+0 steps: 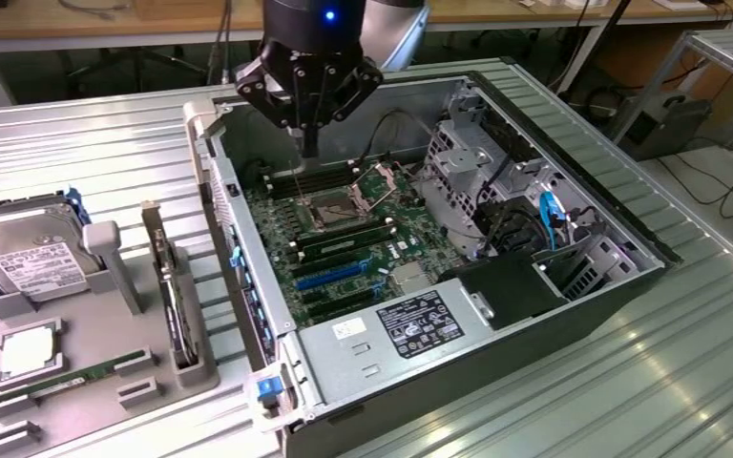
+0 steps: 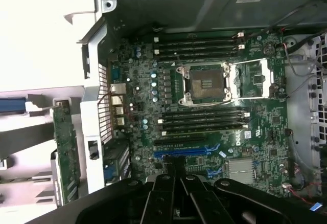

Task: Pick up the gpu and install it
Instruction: 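Reach for the gpu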

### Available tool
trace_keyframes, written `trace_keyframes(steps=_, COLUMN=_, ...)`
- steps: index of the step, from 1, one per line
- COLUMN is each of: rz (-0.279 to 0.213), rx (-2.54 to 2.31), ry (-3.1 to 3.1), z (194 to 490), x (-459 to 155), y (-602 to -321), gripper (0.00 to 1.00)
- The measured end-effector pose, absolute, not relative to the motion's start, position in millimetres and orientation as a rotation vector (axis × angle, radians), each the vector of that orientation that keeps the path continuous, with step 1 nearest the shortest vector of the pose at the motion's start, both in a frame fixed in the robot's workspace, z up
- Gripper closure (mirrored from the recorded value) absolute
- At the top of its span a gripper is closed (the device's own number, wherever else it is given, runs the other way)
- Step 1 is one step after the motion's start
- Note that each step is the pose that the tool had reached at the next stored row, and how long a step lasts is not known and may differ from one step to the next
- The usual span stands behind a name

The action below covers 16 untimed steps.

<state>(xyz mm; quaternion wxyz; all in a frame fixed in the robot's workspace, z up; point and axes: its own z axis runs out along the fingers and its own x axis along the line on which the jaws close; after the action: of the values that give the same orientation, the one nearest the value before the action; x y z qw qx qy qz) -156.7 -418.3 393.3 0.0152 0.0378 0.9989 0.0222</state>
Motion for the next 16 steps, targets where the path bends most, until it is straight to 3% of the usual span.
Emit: trace_keyframes(steps=16, rz=0.069, rx=0.117, ry=3.108, z=392, x=-231, y=-438, gripper=0.89)
